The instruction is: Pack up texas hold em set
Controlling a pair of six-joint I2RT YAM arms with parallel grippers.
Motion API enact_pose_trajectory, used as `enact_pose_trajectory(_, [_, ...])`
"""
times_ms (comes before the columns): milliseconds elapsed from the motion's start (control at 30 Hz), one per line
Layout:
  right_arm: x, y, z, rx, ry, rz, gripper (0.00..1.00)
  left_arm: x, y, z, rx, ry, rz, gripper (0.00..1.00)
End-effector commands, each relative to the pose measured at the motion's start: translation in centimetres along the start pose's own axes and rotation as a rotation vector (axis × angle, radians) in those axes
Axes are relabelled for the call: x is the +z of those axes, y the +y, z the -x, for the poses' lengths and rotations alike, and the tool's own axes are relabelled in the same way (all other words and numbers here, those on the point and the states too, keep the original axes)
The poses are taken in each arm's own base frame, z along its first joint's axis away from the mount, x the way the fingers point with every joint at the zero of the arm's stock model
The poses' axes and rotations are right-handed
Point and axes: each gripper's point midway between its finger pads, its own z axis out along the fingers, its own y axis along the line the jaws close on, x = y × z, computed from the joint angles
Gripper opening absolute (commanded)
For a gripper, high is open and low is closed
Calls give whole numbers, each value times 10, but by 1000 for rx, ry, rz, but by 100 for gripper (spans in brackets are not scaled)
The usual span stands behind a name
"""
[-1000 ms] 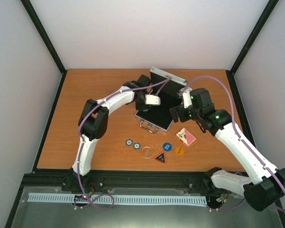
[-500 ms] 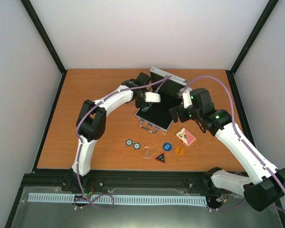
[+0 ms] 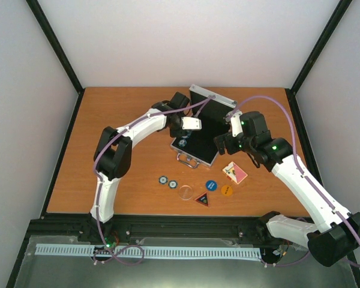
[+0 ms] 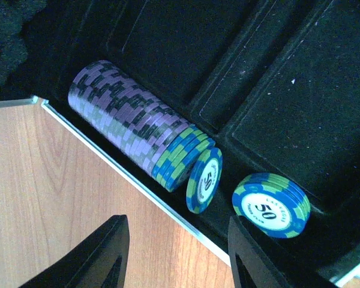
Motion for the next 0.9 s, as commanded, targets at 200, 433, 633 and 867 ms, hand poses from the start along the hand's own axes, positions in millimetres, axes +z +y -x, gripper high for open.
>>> enact_pose_trajectory(200, [17,5,-1,55,35,38,100,-96,15,21,-189,-213,69,52])
enact_pose_trajectory(433, [26,12,1,92,23,80,100,-123,-8,17,-302,-276,36,63])
enact_pose_trajectory(633, [39,37,6,138,31,229,100,-137,-14,22,-380,-356,36,100])
enact_pose_trajectory(867, [56,44,1,190,56,276,100,-162,3,13,-542,-407,111,100])
